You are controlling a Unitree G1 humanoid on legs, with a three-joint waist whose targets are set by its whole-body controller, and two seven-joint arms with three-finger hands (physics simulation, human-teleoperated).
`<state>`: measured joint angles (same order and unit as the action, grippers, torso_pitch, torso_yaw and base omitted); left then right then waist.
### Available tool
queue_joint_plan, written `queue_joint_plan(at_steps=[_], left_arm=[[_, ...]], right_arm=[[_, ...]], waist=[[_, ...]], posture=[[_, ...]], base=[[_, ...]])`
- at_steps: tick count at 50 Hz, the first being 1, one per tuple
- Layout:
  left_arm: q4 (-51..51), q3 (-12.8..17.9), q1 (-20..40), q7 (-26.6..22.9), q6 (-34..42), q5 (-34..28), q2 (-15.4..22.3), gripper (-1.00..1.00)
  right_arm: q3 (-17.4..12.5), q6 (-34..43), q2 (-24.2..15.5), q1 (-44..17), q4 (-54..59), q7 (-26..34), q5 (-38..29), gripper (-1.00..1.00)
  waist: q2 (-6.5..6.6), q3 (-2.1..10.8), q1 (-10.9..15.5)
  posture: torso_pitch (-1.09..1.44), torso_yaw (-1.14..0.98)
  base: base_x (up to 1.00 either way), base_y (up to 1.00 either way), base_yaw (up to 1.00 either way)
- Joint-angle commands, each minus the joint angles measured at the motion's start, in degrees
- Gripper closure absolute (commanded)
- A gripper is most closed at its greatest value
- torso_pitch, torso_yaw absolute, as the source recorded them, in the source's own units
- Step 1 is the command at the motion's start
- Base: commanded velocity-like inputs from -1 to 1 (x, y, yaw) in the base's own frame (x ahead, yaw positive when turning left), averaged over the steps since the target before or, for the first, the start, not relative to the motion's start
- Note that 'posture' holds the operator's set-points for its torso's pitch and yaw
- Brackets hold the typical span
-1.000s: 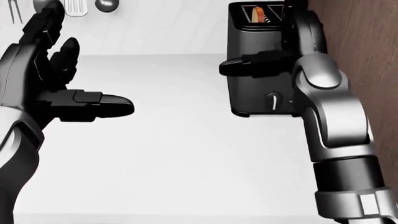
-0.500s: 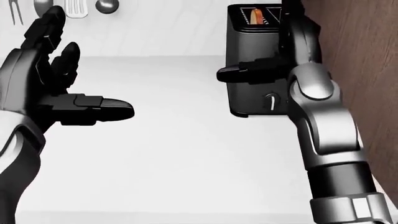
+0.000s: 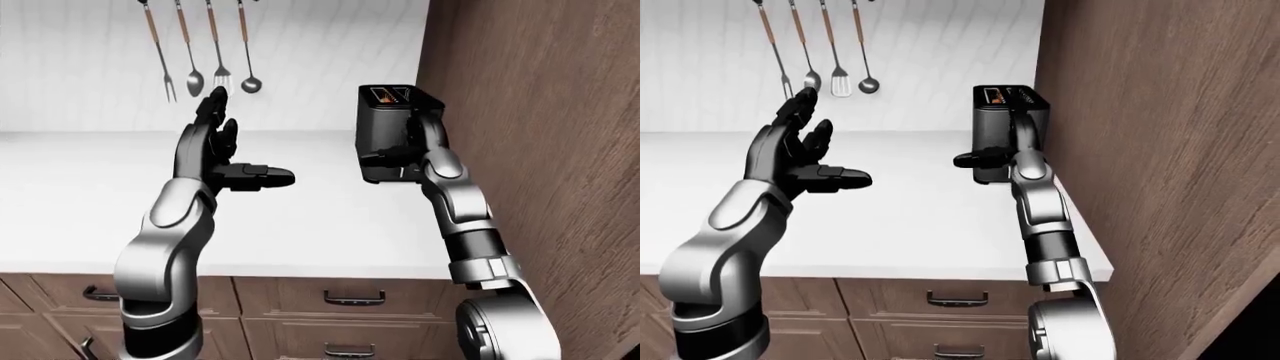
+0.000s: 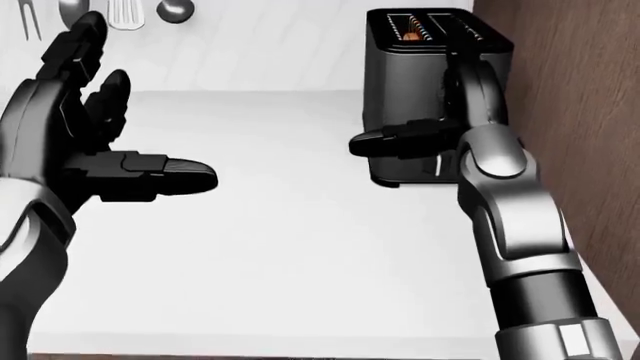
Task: Push down the lever of the toaster to turn it on.
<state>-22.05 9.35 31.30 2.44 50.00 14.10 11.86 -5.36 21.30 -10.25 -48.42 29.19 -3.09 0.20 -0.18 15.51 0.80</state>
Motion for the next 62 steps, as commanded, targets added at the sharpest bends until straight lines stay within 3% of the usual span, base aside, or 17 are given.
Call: queue_joint_plan(at_steps=[1, 39, 62], left_arm=[[-1.5, 0.3, 1.6, -0.1, -2.0, -0.1, 0.4, -1.0], [-1.2, 0.1, 2.1, -0.1, -1.7, 0.3, 0.0, -1.0], [-1.0, 0.0, 1.3, -0.1, -2.6, 0.1, -0.1, -1.0]], right_arm=[[-0.2, 0.9, -0.3, -1.1, -0.1, 0.1, 0.1, -1.0], [-0.9, -11.2, -0.4, -2.7, 21.1, -0.6, 1.7, -1.0], [-1.0, -14.4, -0.5, -2.8, 27.7, -0.6, 2.3, -1.0]], waist=[[0.19, 0.24, 0.0], [0.1, 0.04, 0.1], [-0.06, -0.1, 0.5]], posture=[[-0.35, 0.0], [-0.35, 0.0], [-0.35, 0.0]], base=[[0.0, 0.0, 0.0], [0.0, 0.0, 0.0], [0.0, 0.0, 0.0]])
